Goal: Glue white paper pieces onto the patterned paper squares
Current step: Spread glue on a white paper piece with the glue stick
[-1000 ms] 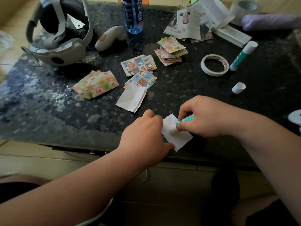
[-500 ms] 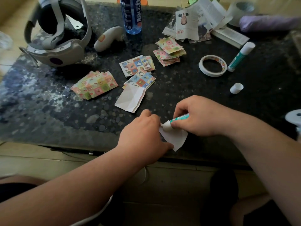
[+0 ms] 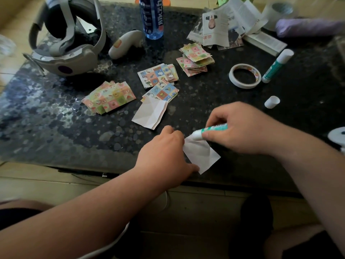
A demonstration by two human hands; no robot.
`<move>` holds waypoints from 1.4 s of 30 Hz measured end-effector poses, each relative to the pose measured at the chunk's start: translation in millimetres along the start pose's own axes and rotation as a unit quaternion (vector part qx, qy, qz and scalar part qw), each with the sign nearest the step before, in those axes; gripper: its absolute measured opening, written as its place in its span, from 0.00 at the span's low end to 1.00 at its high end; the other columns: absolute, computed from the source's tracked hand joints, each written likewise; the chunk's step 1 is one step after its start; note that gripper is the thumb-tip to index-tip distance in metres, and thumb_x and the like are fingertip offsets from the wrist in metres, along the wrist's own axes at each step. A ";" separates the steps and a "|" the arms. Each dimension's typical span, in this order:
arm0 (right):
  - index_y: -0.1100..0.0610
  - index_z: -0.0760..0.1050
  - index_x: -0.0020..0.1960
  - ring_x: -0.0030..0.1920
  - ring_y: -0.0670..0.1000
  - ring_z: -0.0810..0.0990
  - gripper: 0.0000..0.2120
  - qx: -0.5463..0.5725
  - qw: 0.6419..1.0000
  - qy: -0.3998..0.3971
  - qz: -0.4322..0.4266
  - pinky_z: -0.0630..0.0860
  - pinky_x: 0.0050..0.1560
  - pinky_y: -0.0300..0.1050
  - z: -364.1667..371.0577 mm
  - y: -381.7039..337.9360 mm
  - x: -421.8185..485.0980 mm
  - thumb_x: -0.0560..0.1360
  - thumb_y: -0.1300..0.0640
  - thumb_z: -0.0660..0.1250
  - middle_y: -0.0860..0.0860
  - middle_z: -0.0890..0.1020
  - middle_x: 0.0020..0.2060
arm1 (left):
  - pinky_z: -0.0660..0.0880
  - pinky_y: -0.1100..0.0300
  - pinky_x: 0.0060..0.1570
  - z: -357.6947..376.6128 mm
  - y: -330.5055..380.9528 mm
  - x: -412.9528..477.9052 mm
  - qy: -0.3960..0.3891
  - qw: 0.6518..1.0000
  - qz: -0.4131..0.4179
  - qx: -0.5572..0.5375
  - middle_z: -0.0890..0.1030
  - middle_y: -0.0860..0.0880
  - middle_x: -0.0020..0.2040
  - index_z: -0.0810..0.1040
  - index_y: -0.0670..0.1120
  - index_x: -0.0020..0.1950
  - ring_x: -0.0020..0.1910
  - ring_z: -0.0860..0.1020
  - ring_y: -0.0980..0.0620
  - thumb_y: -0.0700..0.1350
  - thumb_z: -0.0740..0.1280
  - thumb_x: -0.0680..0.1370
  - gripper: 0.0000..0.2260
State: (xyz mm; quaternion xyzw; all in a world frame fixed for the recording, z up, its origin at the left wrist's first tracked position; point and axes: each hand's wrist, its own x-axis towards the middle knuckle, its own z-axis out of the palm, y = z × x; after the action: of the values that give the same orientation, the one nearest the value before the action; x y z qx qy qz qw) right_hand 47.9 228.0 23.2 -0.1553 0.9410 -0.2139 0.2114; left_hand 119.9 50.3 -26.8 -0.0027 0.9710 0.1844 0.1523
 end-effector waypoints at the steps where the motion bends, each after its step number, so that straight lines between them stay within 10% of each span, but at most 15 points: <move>1: 0.46 0.81 0.48 0.44 0.42 0.78 0.08 -0.016 1.000 -0.019 0.000 0.72 0.39 0.39 7.6 -1.9 1.8 0.74 0.43 0.74 0.42 0.80 0.44 | 0.78 0.55 0.47 -0.1 0.0 0.1 -0.001 1.000 -0.001 0.001 0.69 0.56 0.57 0.72 0.55 0.60 0.51 0.75 0.55 0.66 0.75 0.68 0.27; 42: 0.46 0.81 0.47 0.42 0.42 0.82 0.06 -0.004 0.995 -0.097 0.029 0.77 0.43 0.42 -20.5 17.5 -16.2 0.76 0.45 0.73 0.44 0.85 0.41 | 0.79 0.52 0.48 -6.7 7.3 -0.4 -0.033 0.999 -0.024 0.019 0.68 0.55 0.58 0.72 0.54 0.59 0.51 0.76 0.53 0.65 0.75 0.69 0.26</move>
State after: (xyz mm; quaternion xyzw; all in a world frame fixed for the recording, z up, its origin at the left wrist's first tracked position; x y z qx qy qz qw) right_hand 48.8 256.2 37.2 -0.1487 0.9211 -0.1875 0.3072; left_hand 117.9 54.7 -18.2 -0.0172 0.9683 0.1621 0.1891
